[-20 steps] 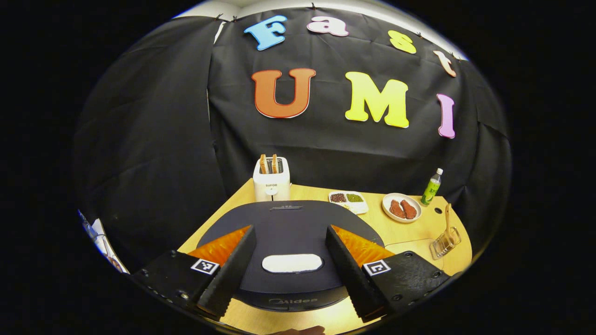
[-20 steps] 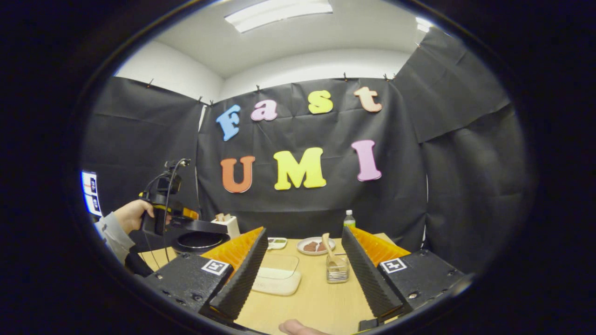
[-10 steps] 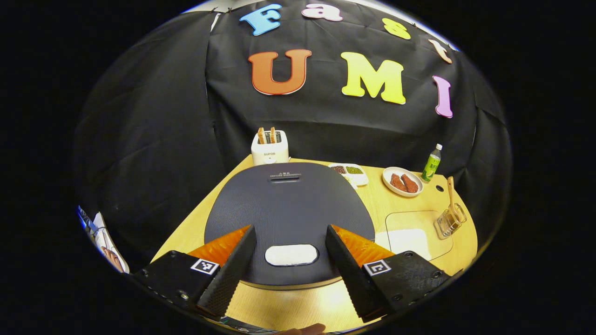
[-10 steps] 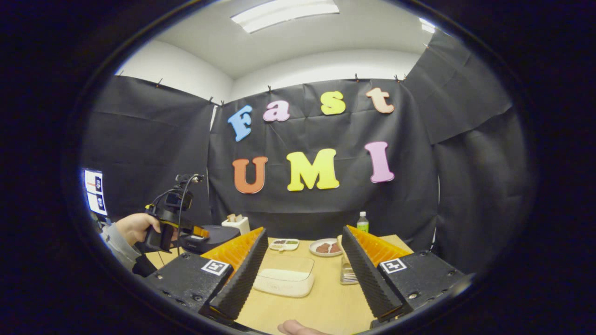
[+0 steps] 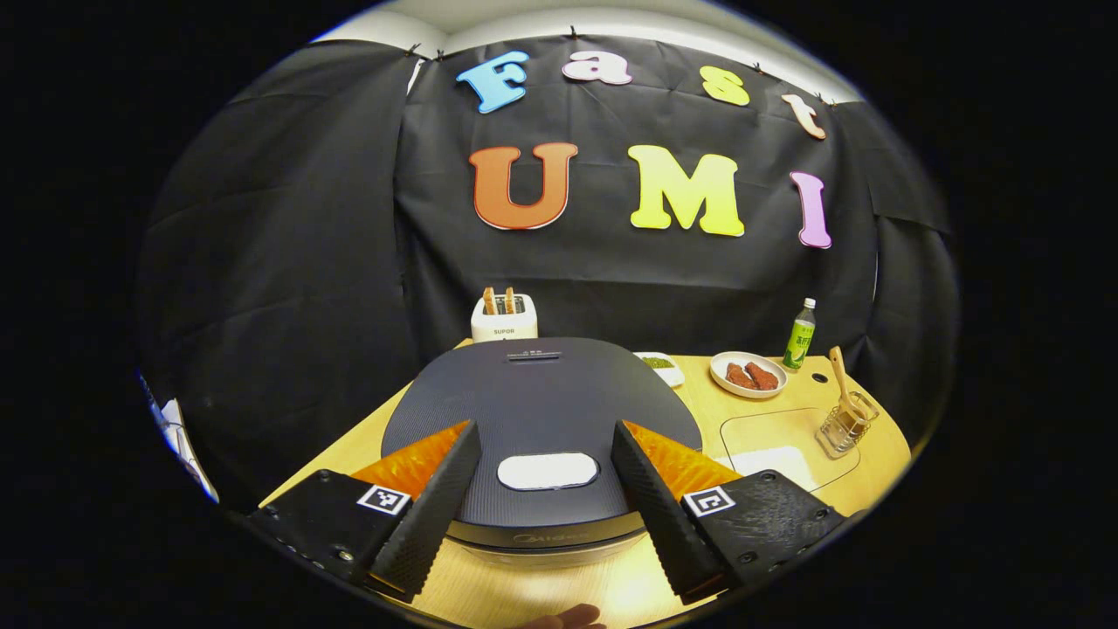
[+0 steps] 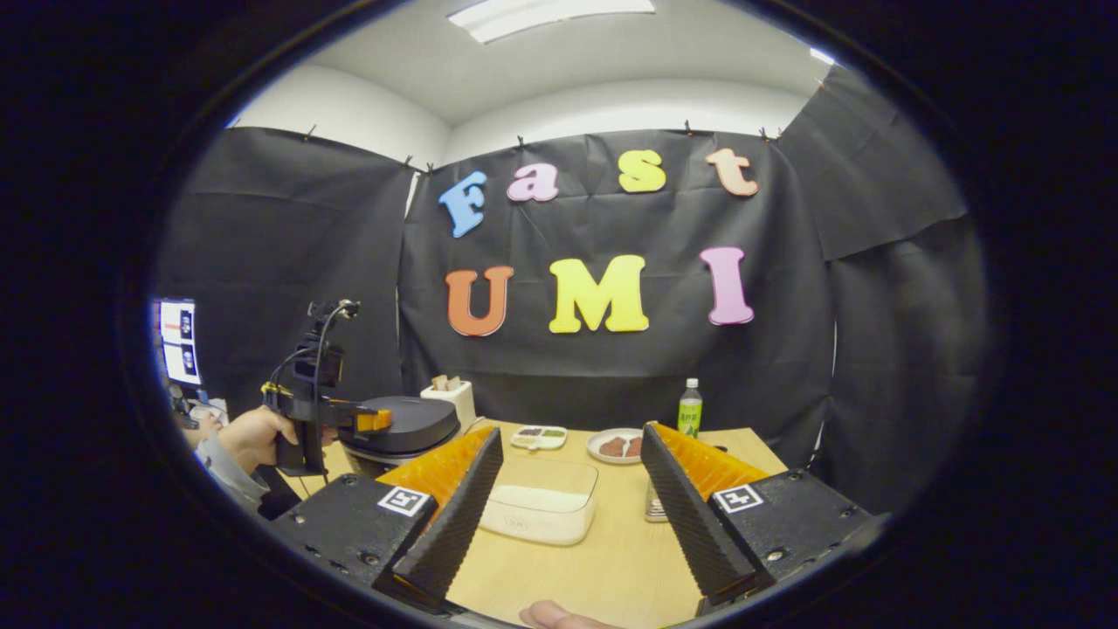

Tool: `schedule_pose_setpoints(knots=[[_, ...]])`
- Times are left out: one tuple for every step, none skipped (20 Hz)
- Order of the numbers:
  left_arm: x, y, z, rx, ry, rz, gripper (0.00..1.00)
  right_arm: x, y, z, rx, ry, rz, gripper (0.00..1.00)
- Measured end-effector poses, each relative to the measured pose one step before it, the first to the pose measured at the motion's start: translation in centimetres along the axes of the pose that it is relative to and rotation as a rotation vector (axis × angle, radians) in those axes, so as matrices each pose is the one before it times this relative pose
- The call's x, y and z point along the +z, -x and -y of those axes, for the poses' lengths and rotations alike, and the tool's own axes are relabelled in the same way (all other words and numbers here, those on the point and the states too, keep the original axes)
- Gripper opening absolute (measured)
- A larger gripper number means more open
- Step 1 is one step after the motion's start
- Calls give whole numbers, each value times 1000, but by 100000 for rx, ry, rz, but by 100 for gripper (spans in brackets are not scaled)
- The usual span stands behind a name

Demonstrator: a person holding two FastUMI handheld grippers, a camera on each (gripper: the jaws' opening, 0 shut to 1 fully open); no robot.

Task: Close the left gripper, press the button to open the rice cooker; take a wooden spoon from the chopstick holder with the right hand, scoop a spoonful of rice and pour it into the rice cooker, then put the wooden spoon back into the chopstick holder.

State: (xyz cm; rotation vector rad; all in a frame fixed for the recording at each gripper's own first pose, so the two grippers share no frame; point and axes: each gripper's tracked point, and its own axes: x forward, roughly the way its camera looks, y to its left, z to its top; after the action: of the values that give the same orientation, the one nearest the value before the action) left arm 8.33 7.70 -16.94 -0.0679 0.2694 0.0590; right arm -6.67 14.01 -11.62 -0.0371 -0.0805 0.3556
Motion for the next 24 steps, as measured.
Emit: schedule_pose_setpoints(knots=[[133,-53,-79,219,552,2027,99,-117,-20,-67,78,-18,-485,93],[-23,66,77,79,-334,3087,99,-16,7,18,-70,67,-375,100],[39,-109,-155,312,541,3115,99,-42,-42,-11,-81,329,-281,93],[133,66,-63,630,897,2763,99,-119,-162,103,-221,349,-148,93],[-129,-97,89,546,-981,2483,99,-98,-152,132,-426,299,-325,93],[-112,-48,-3,558,-708,1747,99,-328,-35,21,-376,79,-666,93],[28,-173,-57,442,376,1927,99,-128,-95,-89,53,-113,-553,100],[103,47,8,27,811,1917,100,-151,-10,-41,144,-237,-429,100],[255,-143,-17,-100,-489,2789,99,-86,-43,-76,200,-142,-440,100],[-815,0,174,574,2025,-1397,99,-5,40,-29,74,-15,-226,100],[20,-258,-7,682,-1802,2432,99,61,-57,24,-126,112,17,100],[-45,116,-335,324,-1196,322,100,-1,30,35,-195,106,11,93],[232,-57,12,-59,1002,931,99,69,61,-7,-4,111,-13,100],[45,86,57,-229,-741,-168,99,115,-16,37,-77,-59,237,94],[-126,14,87,-347,-165,390,99,28,-10,-30,-157,300,114,93],[137,116,43,-385,495,67,99,38,36,94,-212,451,0,100],[193,-23,-5,-342,-65,266,99,141,2,68,-248,360,76,100],[-82,-31,2,5,-1079,-1105,99,166,49,164,-269,-145,514,94],[19,58,-68,321,-1052,-1662,99,215,-24,195,-537,-833,477,93],[97,173,38,276,-312,-1527,99,135,-5,152,-339,-1173,-46,93],[47,316,-42,616,361,-2170,98,142,-45,114,-159,-1155,-219,100],[66,399,126,249,451,-1992,98,91,-63,217,-359,-832,-305,100],[378,591,265,-786,918,-774,97,253,-39,234,-840,-529,-70,100],[382,697,383,-1212,1143,-512,96,260,43,342,-1326,-487,-358,93]])
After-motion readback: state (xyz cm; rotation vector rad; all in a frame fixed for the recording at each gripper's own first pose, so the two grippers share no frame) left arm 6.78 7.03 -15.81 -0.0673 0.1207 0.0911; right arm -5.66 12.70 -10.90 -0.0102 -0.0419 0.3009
